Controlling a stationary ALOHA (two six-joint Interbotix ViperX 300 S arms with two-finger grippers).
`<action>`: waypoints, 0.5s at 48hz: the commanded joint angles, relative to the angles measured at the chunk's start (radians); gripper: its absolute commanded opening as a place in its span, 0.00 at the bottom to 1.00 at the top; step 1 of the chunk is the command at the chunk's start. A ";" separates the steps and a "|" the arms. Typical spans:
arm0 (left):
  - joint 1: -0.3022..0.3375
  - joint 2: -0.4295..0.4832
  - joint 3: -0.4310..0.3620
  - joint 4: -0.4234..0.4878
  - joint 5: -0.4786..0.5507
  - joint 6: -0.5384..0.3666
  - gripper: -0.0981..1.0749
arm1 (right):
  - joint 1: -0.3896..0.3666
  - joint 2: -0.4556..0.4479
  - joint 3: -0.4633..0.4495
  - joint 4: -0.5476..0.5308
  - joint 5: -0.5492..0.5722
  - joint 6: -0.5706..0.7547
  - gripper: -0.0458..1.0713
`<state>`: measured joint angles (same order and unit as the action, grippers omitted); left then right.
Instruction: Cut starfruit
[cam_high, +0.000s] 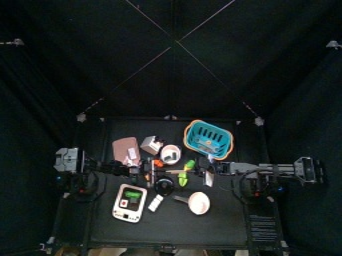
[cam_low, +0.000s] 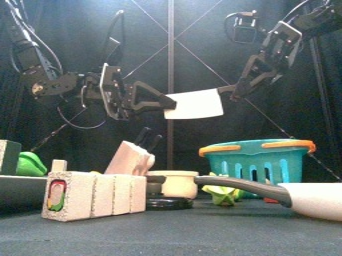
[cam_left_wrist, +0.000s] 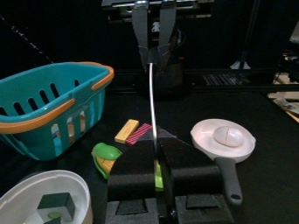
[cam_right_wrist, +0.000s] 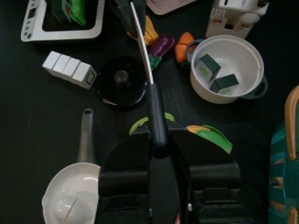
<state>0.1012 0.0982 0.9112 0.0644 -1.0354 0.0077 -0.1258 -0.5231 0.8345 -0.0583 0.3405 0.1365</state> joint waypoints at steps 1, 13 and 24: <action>0.003 0.003 -0.015 0.000 -0.005 0.002 0.31 | -0.008 -0.008 0.002 0.000 -0.011 0.002 0.31; 0.000 0.046 -0.017 0.002 -0.005 0.002 0.31 | -0.006 0.000 0.055 0.006 -0.067 0.003 0.31; -0.003 0.094 -0.026 0.000 0.002 0.002 0.31 | 0.000 0.046 0.114 0.015 -0.147 0.003 0.31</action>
<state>0.0982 0.1856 0.8958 0.0644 -1.0339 0.0077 -0.1243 -0.4832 0.9403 -0.0445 0.2117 0.1381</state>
